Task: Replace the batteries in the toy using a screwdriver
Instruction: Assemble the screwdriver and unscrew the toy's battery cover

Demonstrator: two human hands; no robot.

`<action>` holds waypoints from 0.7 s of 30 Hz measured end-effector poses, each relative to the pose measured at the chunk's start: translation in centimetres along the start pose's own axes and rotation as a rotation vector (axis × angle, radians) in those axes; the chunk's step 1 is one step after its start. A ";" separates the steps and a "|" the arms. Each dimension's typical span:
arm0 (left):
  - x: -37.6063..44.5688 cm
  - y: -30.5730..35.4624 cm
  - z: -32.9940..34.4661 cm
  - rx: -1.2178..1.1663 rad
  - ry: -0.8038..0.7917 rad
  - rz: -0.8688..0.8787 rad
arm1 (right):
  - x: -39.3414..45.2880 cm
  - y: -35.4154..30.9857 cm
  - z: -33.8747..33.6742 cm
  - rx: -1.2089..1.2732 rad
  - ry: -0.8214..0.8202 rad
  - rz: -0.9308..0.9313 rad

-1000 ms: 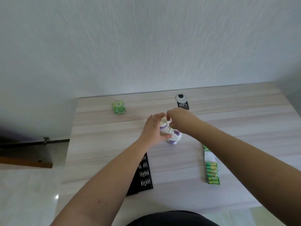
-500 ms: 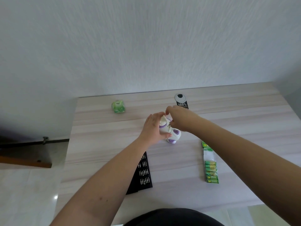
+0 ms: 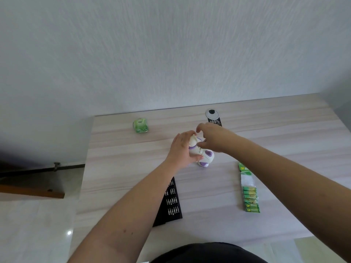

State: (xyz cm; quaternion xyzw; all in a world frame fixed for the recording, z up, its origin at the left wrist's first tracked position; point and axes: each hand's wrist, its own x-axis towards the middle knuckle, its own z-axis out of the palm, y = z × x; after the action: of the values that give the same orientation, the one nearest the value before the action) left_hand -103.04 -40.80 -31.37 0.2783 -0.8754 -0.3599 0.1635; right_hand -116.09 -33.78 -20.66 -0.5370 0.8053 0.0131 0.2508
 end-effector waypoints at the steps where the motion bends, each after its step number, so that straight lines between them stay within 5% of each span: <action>1: 0.0 0.0 0.0 -0.001 0.002 -0.002 | 0.0 -0.1 0.1 -0.047 0.033 0.024; 5: 0.0 0.0 0.1 0.000 -0.005 -0.016 | 0.0 -0.6 -0.3 -0.269 -0.019 0.101; 13: 0.1 -0.3 0.2 0.009 0.033 0.022 | -0.1 -0.1 -0.1 -0.049 -0.012 0.003; 21: 0.0 0.0 0.1 0.011 0.054 0.034 | 0.2 0.0 0.0 -0.012 -0.017 0.136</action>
State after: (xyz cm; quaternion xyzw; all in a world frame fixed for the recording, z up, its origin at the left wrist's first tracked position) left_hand -103.09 -40.75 -31.39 0.2739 -0.8772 -0.3446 0.1918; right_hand -116.11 -33.96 -20.71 -0.4822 0.8379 0.0396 0.2527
